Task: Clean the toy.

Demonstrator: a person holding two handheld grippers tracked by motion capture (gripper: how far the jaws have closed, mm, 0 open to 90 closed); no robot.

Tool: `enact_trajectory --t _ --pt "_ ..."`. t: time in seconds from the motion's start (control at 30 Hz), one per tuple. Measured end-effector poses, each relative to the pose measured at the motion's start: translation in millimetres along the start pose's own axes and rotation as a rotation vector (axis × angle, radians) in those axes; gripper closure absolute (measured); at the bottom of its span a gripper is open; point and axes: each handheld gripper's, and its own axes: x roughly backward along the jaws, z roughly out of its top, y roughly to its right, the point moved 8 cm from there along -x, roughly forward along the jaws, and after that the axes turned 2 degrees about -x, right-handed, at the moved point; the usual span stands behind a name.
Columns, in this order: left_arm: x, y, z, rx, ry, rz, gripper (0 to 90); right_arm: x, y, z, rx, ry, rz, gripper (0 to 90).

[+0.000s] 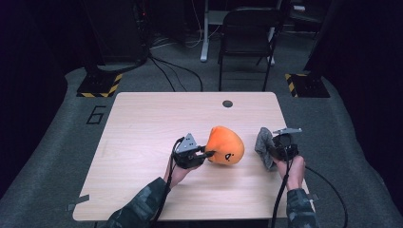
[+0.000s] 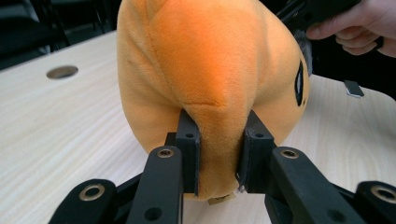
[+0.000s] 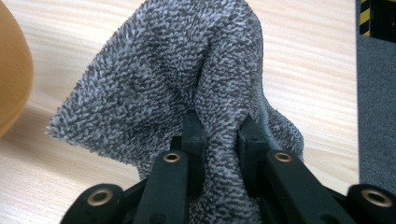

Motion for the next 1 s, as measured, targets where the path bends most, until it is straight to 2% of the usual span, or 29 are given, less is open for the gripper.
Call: enact_trajectory --t 0.1,0.23,0.33,0.37,0.4,0.43,0.47,0.5,0.53,0.63,0.67,0.7,0.73,0.77,0.8,0.87,0.9,0.93,0.97,1.0 --pt "-1.8 0.2 -0.4 0.075 -0.025 -0.016 73.3 7.1 -3.2 5.0 0.006 0.02 0.007 77.1" --pt "-7.1 2.1 -4.7 0.111 -0.081 -0.011 73.0 17.5 -13.4 13.6 0.028 0.04 0.031 77.1" --pt "-13.0 1.3 -11.3 0.12 -0.124 0.002 72.8 27.1 -26.5 22.0 0.051 0.067 0.075 77.1" --pt "-15.3 1.0 -13.7 0.126 -0.138 0.003 72.7 31.2 -33.8 25.6 0.061 0.081 0.1 77.1" --pt "-17.3 -0.4 -16.2 0.116 -0.152 0.008 72.5 39.5 -52.8 32.8 0.089 0.1 0.156 77.1" --pt "-19.2 -1.3 -18.2 0.115 -0.16 0.011 72.5 39.5 -52.8 32.8 0.089 0.1 0.156 77.1" --pt "-20.8 -1.2 -20.4 0.122 -0.17 0.01 72.3 46.3 -75.6 39.5 0.124 0.122 0.2 76.9" --pt "-22.1 -1.4 -21.6 0.118 -0.17 0.014 72.2 48.3 -87.0 42.2 0.152 0.129 0.218 76.7" --pt "-22.5 -0.8 -21.7 0.118 -0.17 0.011 72.2 48.3 -87.0 42.2 0.152 0.129 0.218 76.7" --pt "-22.4 2.0 -20.2 0.075 -0.181 0.025 71.7 45.3 -119.4 46.6 0.2 0.141 0.262 76.1" --pt "-22.9 3.7 -19.8 0.057 -0.182 0.031 71.7 35.3 -135.1 46.2 0.221 0.132 0.273 75.8" --pt "-22.8 5.7 -19.5 0.044 -0.185 0.036 71.7 35.3 -135.1 46.2 0.221 0.132 0.273 75.8" --pt "-23.4 6.8 -20.5 0.019 -0.198 0.043 71.7 28.5 -141.8 44.4 0.22 0.116 0.264 75.7" --pt "-23.4 6.8 -20.5 0.019 -0.198 0.043 71.5 15.7 -144.4 39.7 0.254 0.098 0.213 75.7" --pt "-24.4 6.4 -22.9 0.027 -0.2 0.036 71.6 14.0 -144.0 37.6 0.246 0.086 0.218 75.8" --pt "-24.7 5.4 -23.1 0.031 -0.192 0.038 71.6 12.7 -137.2 36.6 0.244 0.08 0.221 75.8" --pt "-24.9 5.1 -22.7 0.024 -0.192 0.038 71.5 11.5 -128.9 34.6 0.235 0.066 0.197 75.8" --pt "-24.9 5.1 -22.7 0.024 -0.192 0.038 71.4 11.5 -128.9 34.6 0.235 0.066 0.197 75.8" --pt "-25.9 5.2 -23.6 0.024 -0.193 0.032 71.3 8.5 -119.4 30.3 0.202 0.051 0.202 75.9" --pt "-26.2 5.1 -24.0 0.025 -0.193 0.032 71.2 5.9 -113.9 27.7 0.198 0.042 0.205 75.9"
